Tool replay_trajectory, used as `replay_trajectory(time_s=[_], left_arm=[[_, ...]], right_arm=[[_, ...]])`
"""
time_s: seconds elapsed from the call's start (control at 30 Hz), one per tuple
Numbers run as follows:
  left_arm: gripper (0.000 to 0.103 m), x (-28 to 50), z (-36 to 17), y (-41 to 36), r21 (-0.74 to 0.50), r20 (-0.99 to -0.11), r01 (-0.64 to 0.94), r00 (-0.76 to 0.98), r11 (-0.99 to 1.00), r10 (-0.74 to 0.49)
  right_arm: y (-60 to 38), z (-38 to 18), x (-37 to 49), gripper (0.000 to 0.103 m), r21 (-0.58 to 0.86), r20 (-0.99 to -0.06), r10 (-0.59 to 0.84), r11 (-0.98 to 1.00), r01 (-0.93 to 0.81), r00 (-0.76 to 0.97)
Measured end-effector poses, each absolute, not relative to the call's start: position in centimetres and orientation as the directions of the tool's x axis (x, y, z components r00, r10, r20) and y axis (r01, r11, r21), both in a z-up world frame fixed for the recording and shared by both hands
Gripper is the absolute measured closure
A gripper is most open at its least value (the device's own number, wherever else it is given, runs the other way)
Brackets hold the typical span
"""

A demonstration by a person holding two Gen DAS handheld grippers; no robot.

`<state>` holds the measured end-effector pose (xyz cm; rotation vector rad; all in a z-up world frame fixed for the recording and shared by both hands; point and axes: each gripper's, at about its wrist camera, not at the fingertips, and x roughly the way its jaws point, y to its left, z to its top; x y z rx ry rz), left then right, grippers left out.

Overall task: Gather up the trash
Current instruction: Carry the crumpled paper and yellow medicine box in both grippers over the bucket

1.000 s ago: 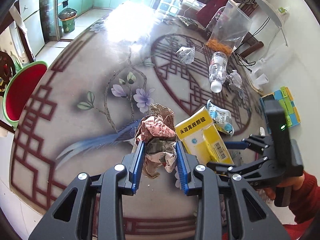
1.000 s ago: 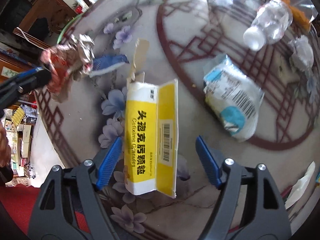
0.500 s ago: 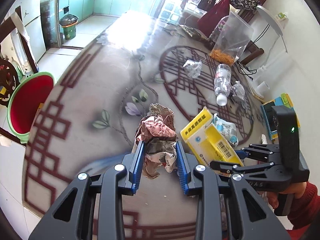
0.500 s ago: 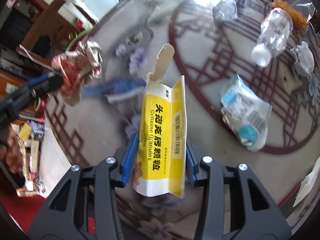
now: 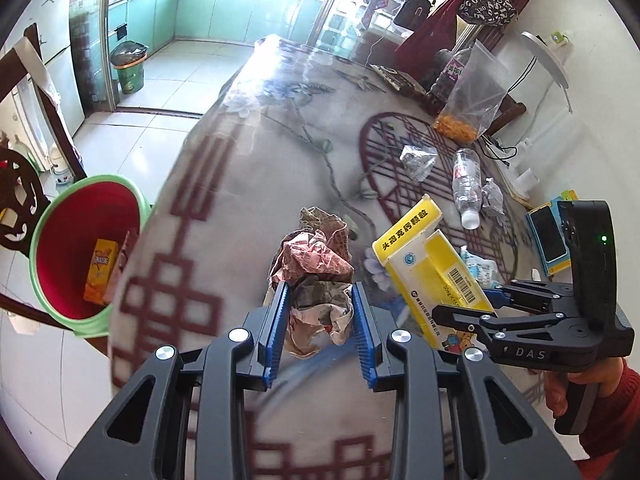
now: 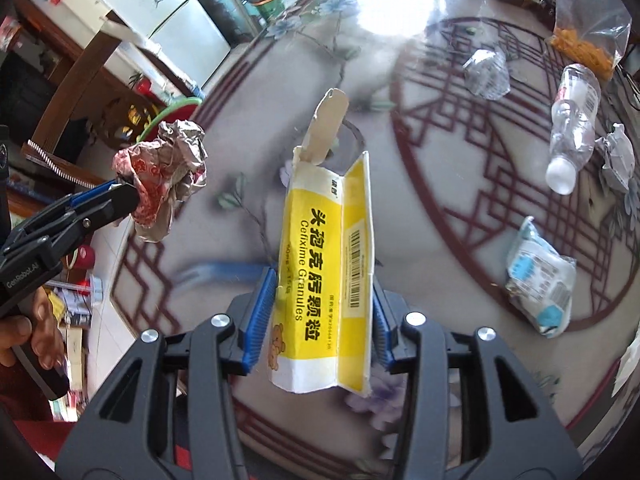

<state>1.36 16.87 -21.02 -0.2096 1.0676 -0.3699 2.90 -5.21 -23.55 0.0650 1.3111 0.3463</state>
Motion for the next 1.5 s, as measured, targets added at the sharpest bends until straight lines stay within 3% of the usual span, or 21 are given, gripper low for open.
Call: replay_trajectory(time_s=[0.6, 1.07, 1.5], left_arm=[[0.075, 6.7, -22.2, 27.1, -0.350, -0.807, 0.185, 0.437, 0.918, -0.396], [0.074, 7.5, -23.3, 34.7, -0.339, -0.817, 0.080, 0.470, 0.937, -0.335], [0.074, 8.9, -24.1, 36.6, -0.326, -0.826, 0.062, 0.466, 0.943, -0.316]], right_arm=[[3.8, -23.6, 5.4, 0.060, 0.246, -0.929, 0.272, 0.960, -0.131, 0.251], [11.0, -23.0, 7.7, 0.060, 0.249, -0.921, 0.305, 0.939, -0.236, 0.241], [15.5, -21.6, 9.2, 0.060, 0.255, -0.907, 0.336, 0.918, -0.303, 0.255]])
